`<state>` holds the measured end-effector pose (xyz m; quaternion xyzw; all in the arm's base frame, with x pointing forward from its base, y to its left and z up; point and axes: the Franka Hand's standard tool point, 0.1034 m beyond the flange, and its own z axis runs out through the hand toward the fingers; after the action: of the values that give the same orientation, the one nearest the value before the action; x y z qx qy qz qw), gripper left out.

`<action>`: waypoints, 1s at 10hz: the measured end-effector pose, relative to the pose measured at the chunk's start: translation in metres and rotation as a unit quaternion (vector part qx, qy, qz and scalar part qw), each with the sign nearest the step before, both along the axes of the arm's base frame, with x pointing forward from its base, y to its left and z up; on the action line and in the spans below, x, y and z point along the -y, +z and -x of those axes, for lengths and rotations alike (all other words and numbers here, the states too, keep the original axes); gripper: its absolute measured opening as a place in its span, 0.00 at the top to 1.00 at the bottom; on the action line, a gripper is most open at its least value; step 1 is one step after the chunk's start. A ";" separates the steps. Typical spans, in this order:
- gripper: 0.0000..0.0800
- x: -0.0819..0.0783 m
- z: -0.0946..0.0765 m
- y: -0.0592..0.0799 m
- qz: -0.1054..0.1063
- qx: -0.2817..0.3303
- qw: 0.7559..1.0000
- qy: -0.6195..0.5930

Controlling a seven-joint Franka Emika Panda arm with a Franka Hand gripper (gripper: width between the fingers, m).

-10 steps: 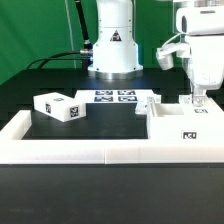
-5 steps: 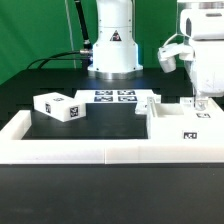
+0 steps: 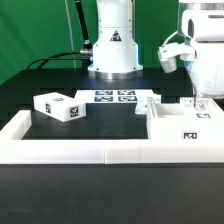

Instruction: Assemble cabinet

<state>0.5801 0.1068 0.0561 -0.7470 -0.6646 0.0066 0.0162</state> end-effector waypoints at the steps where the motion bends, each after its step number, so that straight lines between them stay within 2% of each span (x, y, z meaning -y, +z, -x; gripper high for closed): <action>1: 0.91 0.000 0.000 0.000 0.000 0.000 1.000 0.002; 2: 0.77 0.001 0.000 0.000 0.000 0.000 1.000 0.002; 4: 0.43 0.001 -0.001 0.003 0.001 0.002 1.000 0.002; 5: 0.20 0.001 0.001 0.006 0.002 0.003 1.000 0.000; 6: 0.20 0.003 0.005 0.011 0.004 0.004 1.000 -0.003; 7: 0.07 0.005 0.014 0.018 0.006 0.010 1.000 -0.014; 8: 0.01 0.010 0.031 0.028 0.007 0.024 0.999 -0.027; 10: 0.00 0.017 0.062 0.041 0.016 0.026 0.999 -0.043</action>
Offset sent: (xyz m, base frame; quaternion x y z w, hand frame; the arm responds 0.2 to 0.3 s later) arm -0.0065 -0.0062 0.0085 0.0010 -0.0211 -0.0145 0.9997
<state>0.5184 0.0902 0.0968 -0.7750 -0.6318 -0.0026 -0.0125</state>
